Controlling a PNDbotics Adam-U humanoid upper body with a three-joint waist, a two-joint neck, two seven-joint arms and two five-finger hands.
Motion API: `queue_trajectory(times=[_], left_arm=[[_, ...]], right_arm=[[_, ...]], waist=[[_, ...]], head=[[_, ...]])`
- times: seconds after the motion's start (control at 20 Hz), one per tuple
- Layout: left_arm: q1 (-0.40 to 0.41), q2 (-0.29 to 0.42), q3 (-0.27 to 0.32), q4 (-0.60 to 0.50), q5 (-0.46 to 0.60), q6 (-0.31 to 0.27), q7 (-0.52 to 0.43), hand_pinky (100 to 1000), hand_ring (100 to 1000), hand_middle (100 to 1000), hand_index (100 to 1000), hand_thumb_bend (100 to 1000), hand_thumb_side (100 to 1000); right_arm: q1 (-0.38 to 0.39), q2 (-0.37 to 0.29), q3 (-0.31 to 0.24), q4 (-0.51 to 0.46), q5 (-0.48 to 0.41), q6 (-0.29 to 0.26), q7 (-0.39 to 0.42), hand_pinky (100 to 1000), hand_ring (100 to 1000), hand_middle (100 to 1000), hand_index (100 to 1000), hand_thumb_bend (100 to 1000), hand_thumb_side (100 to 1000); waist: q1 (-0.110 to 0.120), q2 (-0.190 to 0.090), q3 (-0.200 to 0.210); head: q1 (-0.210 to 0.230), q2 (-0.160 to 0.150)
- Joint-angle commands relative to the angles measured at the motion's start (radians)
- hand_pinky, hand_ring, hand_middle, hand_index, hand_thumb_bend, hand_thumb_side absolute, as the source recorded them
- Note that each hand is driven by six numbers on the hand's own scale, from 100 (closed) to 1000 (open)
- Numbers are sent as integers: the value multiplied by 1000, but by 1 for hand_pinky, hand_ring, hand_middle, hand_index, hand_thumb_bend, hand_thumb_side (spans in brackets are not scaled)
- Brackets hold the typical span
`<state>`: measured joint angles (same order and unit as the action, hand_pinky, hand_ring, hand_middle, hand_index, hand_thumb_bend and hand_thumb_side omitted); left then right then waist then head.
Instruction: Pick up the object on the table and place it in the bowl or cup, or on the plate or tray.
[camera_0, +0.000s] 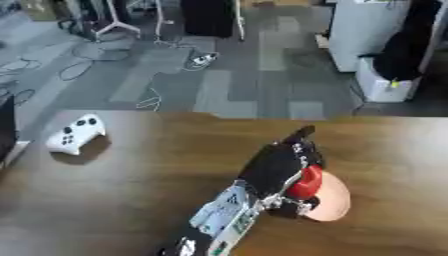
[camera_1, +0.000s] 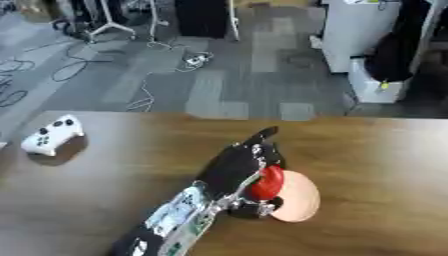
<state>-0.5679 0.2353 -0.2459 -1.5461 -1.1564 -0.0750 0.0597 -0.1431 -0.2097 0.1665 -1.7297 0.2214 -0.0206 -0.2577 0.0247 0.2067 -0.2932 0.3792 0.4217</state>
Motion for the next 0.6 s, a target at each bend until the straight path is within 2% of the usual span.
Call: queue_trajectory(times=[0.05, 0.25, 0.6], left_arm=[[-24, -10, 6, 22, -24, -2, 18, 100, 1000, 239, 439, 423, 100], [-29, -14, 8, 58, -40, -6, 33, 100, 1000, 246, 441, 431, 100], [-46, -18, 12, 87, -58, -14, 39, 100, 1000, 257, 445, 409, 100]], right_arm=[[1, 0, -11, -18, 5, -2, -6, 805, 695, 915, 900, 257, 712], [7, 8, -11, -18, 7, -1, -6, 806, 695, 915, 900, 254, 712], [5, 24, -10, -22, 6, -2, -6, 806, 695, 916, 900, 255, 712]], waist=[[-7, -9, -8], [-11, -3, -24], [-14, 14, -45]], head=[[21, -22], [34, -33], [85, -78]])
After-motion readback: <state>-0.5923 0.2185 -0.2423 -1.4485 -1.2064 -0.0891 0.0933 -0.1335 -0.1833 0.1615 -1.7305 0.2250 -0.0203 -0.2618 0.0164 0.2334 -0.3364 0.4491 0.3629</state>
